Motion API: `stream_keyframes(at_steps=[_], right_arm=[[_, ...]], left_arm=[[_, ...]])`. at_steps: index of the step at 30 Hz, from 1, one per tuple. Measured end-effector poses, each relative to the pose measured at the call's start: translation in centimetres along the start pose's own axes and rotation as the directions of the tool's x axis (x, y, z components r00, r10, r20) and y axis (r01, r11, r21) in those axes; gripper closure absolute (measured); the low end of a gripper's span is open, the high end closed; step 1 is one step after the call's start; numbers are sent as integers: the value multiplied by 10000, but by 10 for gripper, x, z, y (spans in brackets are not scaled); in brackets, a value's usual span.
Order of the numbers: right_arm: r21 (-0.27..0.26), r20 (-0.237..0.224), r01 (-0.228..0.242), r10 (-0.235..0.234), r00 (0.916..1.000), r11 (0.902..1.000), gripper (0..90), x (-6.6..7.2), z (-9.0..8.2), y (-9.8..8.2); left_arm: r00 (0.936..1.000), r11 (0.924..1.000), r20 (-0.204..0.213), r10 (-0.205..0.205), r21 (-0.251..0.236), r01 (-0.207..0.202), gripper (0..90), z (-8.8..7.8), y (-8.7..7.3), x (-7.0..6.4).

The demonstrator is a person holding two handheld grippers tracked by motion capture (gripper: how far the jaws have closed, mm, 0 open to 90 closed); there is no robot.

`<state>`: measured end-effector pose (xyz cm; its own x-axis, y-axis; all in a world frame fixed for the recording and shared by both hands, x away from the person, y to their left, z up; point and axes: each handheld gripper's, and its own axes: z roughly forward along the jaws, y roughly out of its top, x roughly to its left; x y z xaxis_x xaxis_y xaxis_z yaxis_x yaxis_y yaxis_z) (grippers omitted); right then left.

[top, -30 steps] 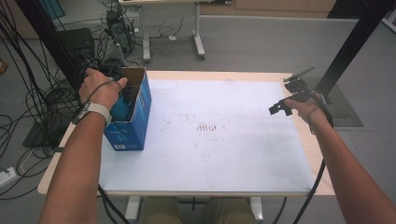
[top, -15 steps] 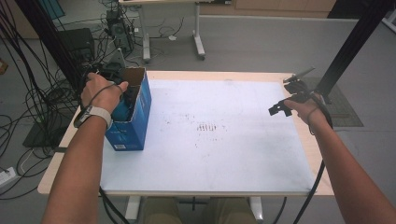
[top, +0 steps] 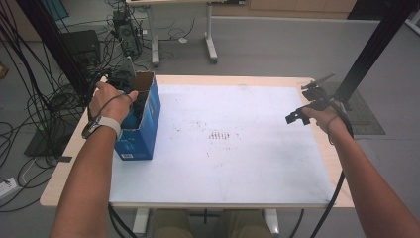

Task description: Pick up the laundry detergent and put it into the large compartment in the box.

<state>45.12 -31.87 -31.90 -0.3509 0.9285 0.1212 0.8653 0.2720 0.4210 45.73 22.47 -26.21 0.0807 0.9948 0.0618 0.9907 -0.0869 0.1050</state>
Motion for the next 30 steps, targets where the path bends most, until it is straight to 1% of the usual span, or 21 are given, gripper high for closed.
stream_keyframes(at_steps=[14,18,30], right_arm=[[55,18,-42,42,10000,10000,87,1,2,0],[86,41,-23,23,10000,10000,87,0,2,0],[92,33,30,-30,10000,10000,87,1,2,0]], left_arm=[[9999,9999,106,-15,130,13,374,11,-2,2],[9999,10000,144,-54,82,53,374,12,-2,3],[9999,9997,141,-65,246,62,373,13,0,2]])
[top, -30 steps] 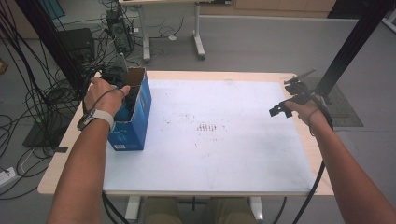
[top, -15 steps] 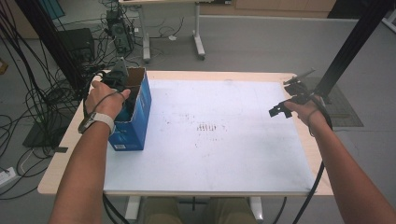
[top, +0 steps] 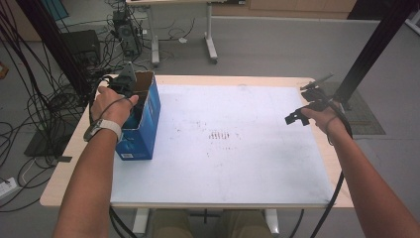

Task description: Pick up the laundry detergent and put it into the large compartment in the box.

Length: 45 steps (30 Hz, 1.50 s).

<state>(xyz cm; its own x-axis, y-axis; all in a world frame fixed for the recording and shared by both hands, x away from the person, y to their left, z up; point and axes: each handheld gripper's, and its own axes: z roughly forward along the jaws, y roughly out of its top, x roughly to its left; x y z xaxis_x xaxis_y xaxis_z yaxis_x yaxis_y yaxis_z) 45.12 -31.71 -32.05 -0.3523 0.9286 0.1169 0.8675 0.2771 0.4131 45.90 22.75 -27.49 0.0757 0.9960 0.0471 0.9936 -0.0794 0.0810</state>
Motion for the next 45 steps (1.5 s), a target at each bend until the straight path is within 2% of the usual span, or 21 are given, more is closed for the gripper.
stream_keyframes(at_steps=[45], right_arm=[[-39,-63,25,-25,10000,10000,87,-1,2,-4]], left_arm=[[10000,10000,63,7,2,-7,373,0,-1,1]])
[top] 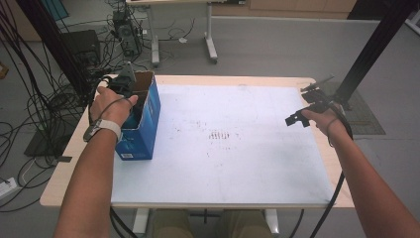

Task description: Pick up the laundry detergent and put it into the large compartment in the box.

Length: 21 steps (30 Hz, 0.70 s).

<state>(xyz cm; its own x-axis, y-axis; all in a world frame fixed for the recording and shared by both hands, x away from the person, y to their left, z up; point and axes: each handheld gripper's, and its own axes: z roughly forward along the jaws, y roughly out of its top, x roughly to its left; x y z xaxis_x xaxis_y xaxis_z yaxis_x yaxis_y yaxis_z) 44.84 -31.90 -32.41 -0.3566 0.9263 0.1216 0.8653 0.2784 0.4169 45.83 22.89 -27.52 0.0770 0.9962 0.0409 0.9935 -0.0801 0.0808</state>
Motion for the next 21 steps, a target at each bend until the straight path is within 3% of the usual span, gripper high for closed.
stream_keyframes(at_steps=[21], right_arm=[[-46,-6,-72,72,10000,10000,87,-3,-2,-1]], left_arm=[[10000,10000,-7,8,34,-8,373,0,-1,0]])
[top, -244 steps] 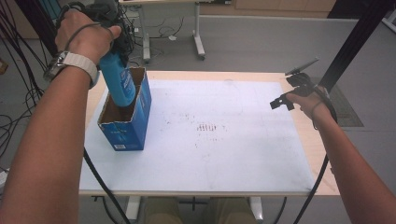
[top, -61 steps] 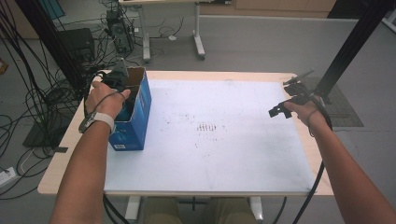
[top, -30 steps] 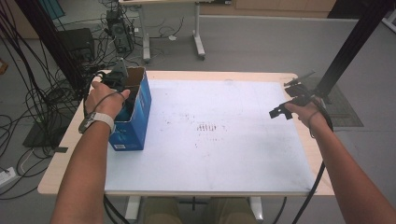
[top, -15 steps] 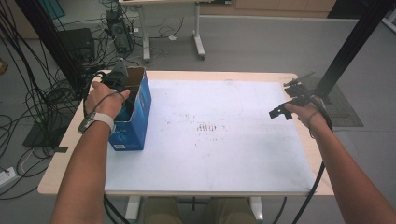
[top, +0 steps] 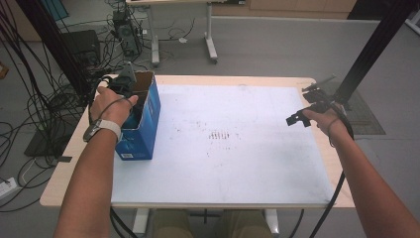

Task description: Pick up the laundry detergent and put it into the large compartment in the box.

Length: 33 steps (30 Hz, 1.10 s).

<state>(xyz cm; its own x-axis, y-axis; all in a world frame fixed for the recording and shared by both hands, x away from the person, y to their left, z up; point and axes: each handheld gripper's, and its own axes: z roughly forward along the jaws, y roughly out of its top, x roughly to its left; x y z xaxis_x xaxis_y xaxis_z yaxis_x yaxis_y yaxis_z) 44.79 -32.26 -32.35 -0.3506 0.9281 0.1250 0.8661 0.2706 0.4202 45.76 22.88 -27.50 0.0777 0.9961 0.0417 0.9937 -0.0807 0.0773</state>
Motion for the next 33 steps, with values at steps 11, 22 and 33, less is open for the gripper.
stream_keyframes(at_steps=[11,22,33], right_arm=[[12,-2,16,-16,10000,10000,87,1,1,0],[-1,-1,7,-7,10000,10000,87,1,1,0],[6,-11,-1,2,10000,10000,88,2,2,1]], left_arm=[[10000,10000,1,15,-16,-15,373,0,-1,0],[10000,10000,22,3,2,-3,372,0,-1,0],[10000,10000,35,-2,6,2,373,0,0,1]])
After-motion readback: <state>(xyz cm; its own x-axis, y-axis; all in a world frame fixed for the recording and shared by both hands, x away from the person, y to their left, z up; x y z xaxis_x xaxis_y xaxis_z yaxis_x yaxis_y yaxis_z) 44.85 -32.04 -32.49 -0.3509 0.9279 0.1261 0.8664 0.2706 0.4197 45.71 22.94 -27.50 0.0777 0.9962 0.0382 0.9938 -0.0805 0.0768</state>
